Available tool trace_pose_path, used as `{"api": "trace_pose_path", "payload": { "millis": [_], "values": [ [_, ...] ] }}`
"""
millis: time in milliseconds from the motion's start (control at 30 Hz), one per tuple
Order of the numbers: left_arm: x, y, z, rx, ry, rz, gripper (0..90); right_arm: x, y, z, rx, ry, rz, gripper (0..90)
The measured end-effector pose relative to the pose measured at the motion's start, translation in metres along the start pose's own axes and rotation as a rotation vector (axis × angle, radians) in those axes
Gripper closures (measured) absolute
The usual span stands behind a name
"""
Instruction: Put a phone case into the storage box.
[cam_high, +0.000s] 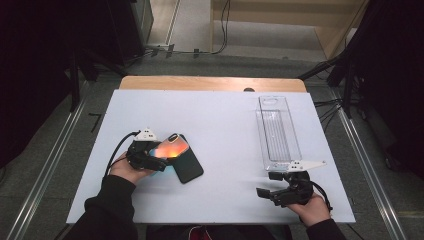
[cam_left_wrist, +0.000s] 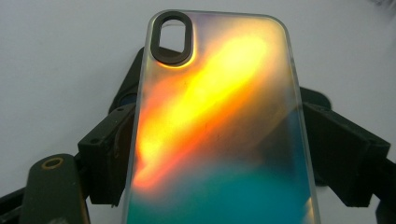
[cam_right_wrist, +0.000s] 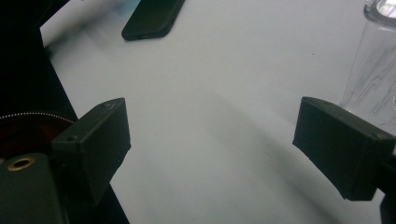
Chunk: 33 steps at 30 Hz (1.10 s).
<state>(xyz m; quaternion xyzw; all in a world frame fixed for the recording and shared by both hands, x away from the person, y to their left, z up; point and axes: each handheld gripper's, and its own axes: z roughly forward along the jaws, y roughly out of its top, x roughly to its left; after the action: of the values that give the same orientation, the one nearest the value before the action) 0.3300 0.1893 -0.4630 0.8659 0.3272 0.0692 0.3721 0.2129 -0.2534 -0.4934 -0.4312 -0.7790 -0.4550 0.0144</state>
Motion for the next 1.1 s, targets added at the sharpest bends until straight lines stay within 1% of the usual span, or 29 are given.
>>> {"api": "trace_pose_path", "payload": {
  "millis": [67, 100, 133, 233, 267, 333, 400, 533, 667, 800, 933, 1033, 1100],
  "values": [
    [-0.002, 0.001, 0.000, 0.001, 0.002, -0.007, 16.6, 0.000, 0.000, 0.000, 0.000, -0.001, -0.001, 9.1],
    [-0.002, 0.002, 0.000, -0.005, 0.002, -0.017, 16.6, 0.000, 0.000, 0.000, 0.000, -0.002, -0.002, 9.1],
    [-0.002, 0.002, 0.000, -0.006, 0.012, -0.026, 16.6, 0.000, 0.000, 0.000, -0.001, -0.002, -0.003, 9.1],
    [-0.004, 0.004, -0.001, -0.028, 0.003, -0.062, 16.6, 0.001, 0.001, -0.001, -0.003, -0.010, -0.008, 9.1],
    [-0.005, 0.005, -0.001, -0.031, 0.008, -0.071, 16.6, 0.001, 0.001, -0.001, -0.006, -0.014, -0.011, 9.2],
    [-0.008, 0.007, -0.001, -0.035, 0.023, -0.073, 16.6, 0.002, 0.002, -0.001, -0.006, -0.015, -0.009, 9.2],
    [-0.011, 0.008, 0.000, -0.041, 0.031, -0.077, 16.6, 0.002, 0.002, -0.001, -0.010, -0.010, -0.009, 12.3],
    [-0.017, 0.010, 0.002, -0.042, 0.044, -0.087, 16.6, 0.003, 0.004, -0.002, -0.028, -0.012, -0.018, 12.4],
    [-0.021, 0.012, 0.004, -0.056, 0.058, -0.109, 16.6, 0.003, 0.005, -0.002, -0.033, -0.029, -0.010, 12.3],
    [-0.025, 0.014, 0.005, -0.071, 0.062, -0.121, 16.6, 0.004, 0.007, -0.001, -0.041, -0.027, 0.003, 12.3],
    [-0.028, 0.015, 0.007, -0.085, 0.056, -0.143, 16.6, 0.006, 0.010, 0.001, -0.045, -0.031, -0.003, 12.3],
    [-0.032, 0.016, 0.008, -0.098, 0.057, -0.135, 16.6, 0.006, 0.012, 0.003, -0.040, -0.034, -0.003, 12.3],
    [-0.034, 0.017, 0.008, -0.110, 0.067, -0.144, 16.6, 0.007, 0.014, 0.004, -0.044, -0.042, 0.007, 12.3]
  ]
}}
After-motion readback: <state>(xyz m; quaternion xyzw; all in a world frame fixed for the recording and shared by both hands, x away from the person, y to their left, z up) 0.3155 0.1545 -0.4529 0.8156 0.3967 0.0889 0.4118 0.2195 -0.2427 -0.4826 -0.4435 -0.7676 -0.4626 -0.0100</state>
